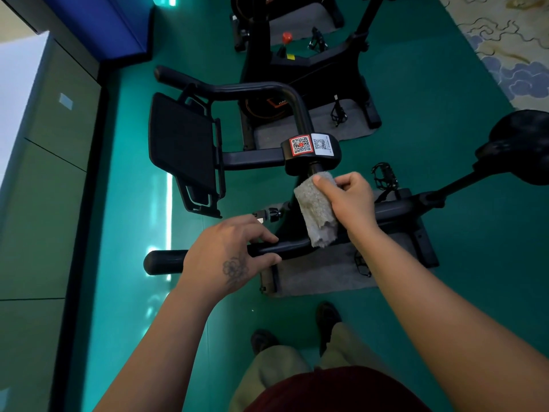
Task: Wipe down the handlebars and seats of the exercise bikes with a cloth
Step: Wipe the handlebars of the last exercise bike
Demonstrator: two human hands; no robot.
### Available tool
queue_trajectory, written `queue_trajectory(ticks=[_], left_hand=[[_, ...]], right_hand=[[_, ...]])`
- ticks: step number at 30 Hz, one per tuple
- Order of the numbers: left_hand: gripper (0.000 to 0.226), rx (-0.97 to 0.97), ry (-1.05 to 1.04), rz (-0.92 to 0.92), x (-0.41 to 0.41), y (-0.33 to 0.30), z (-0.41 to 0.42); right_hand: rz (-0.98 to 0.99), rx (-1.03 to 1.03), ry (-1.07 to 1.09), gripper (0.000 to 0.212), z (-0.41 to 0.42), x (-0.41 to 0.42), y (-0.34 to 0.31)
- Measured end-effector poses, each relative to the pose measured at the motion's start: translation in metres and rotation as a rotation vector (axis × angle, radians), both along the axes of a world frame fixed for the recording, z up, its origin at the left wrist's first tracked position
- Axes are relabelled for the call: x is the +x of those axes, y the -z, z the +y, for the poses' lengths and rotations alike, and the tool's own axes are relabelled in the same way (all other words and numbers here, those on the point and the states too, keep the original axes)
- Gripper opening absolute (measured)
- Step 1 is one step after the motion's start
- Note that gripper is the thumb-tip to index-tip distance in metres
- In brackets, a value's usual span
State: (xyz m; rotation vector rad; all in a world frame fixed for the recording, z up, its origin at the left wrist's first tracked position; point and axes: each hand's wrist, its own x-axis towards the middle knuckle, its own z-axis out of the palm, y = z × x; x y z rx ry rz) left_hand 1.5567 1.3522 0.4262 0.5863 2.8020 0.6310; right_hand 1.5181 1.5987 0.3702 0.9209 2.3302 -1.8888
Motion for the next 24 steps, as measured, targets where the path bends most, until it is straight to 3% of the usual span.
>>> queue_trajectory(ticks=[9, 15, 24], left_hand=[[0.027, -0.003, -0.022, 0.000, 0.001, 0.000, 0.000], [0.026, 0.004, -0.026, -0.003, 0.001, 0.000, 0.001], [0.024, 0.006, -0.053, -0.045, 0.002, -0.004, 0.004]], right_hand=[[0.020, -0.362, 0.162, 0.027, 0.026, 0.011, 0.020], [0.037, -0.466, 0.306, 0.019, 0.072, 0.020, 0.021], [-0.036, -0.604, 0.051, 0.017, 0.044, 0.005, 0.020]])
